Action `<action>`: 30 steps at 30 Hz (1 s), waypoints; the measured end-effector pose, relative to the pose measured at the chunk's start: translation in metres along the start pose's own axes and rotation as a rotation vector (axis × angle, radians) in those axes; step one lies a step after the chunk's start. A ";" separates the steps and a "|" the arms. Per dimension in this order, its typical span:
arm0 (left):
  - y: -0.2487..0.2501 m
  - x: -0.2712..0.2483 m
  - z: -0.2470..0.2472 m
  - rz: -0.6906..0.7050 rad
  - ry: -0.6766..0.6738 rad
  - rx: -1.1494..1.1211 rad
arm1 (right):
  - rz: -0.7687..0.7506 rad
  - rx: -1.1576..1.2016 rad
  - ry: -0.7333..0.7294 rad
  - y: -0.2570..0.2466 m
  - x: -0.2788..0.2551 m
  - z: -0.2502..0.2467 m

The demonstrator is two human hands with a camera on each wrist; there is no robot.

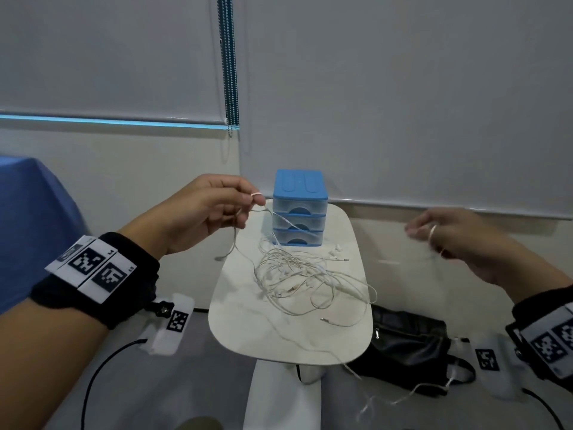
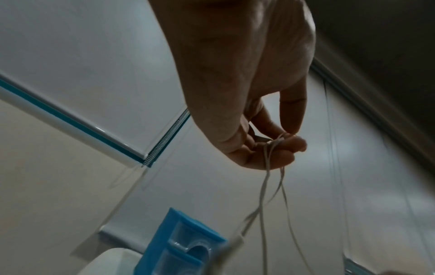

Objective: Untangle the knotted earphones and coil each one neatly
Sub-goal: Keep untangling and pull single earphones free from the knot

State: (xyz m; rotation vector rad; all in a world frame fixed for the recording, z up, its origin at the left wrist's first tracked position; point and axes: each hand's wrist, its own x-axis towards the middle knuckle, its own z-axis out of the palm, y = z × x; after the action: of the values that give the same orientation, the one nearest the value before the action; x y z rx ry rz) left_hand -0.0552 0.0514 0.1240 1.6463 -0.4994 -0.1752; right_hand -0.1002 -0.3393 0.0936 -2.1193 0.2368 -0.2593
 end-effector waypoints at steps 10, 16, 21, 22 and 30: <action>0.026 0.009 0.045 0.104 -0.139 0.027 | -0.309 -0.666 -0.471 -0.049 -0.012 0.060; 0.027 0.007 0.046 0.117 -0.065 0.052 | -0.326 -0.712 -0.462 -0.075 -0.013 0.079; 0.030 0.002 0.047 0.175 -0.152 0.204 | -0.409 0.031 -0.533 -0.084 -0.020 0.086; 0.030 0.002 0.047 0.184 -0.173 0.234 | -0.441 0.125 -0.580 -0.087 -0.021 0.089; 0.031 0.003 0.038 0.161 -0.107 0.317 | -0.411 0.197 -0.485 -0.094 -0.027 0.085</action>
State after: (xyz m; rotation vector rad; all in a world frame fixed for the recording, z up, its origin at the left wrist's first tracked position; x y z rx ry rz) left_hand -0.0739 0.0135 0.1489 1.9019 -0.7695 -0.0660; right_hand -0.0960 -0.2144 0.1266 -1.9486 -0.4931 0.0010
